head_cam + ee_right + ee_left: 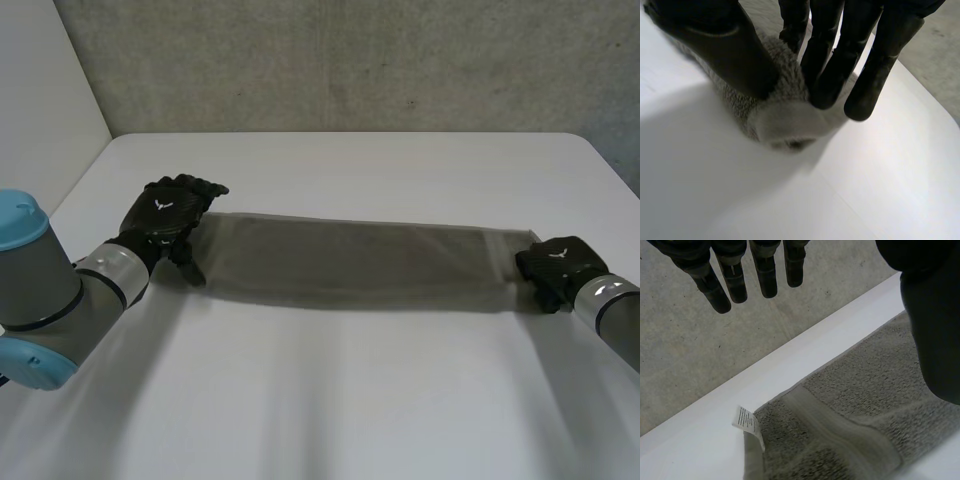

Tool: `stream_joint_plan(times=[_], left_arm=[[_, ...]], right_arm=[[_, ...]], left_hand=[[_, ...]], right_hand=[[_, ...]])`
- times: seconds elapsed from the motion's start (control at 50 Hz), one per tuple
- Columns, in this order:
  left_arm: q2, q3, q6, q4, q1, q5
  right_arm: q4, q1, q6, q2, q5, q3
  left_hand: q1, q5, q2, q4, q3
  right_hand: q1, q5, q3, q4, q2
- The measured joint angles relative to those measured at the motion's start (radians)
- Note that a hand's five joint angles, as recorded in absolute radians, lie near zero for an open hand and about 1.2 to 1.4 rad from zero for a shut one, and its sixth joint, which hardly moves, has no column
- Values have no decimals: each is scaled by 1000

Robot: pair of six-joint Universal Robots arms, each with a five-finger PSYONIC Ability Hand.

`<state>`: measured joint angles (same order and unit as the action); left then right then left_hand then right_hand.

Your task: Fold the towel.

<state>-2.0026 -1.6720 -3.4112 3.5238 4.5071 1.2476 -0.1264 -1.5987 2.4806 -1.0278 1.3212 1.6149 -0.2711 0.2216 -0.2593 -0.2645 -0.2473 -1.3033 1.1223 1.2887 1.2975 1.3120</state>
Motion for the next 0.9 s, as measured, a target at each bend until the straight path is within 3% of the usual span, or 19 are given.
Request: stream_joint_plan(times=[0.36,0.48,0.6,0.7,0.78,0.9], left_arm=[[1,-3,1,0,2,2],[14,-8,0,0,5,3],[33,-3,1,0,6,7],[49,12,4,0,3,9],[59,27,5,0,-8,13],[64,33,6,0,-31,15]], right_arm=[[19,120,-123,-1,54,-39],[55,212,-230,-16,83,-124],[77,207,-268,-63,121,-213],[49,50,-215,-133,136,-271],[-32,-197,-165,-156,134,-286],[-126,-505,-167,-62,116,-285]], left_hand=[[0,0,0,0,0],[0,0,0,0,0],[0,-1,0,0,0],[1,-1,0,0,0],[1,-1,0,0,0],[2,-1,0,0,0]], right_hand=[[-19,37,49,48,17],[-20,37,49,48,17],[-23,37,49,48,17],[-26,37,49,48,17],[-27,37,58,49,17],[-27,37,58,49,17]])
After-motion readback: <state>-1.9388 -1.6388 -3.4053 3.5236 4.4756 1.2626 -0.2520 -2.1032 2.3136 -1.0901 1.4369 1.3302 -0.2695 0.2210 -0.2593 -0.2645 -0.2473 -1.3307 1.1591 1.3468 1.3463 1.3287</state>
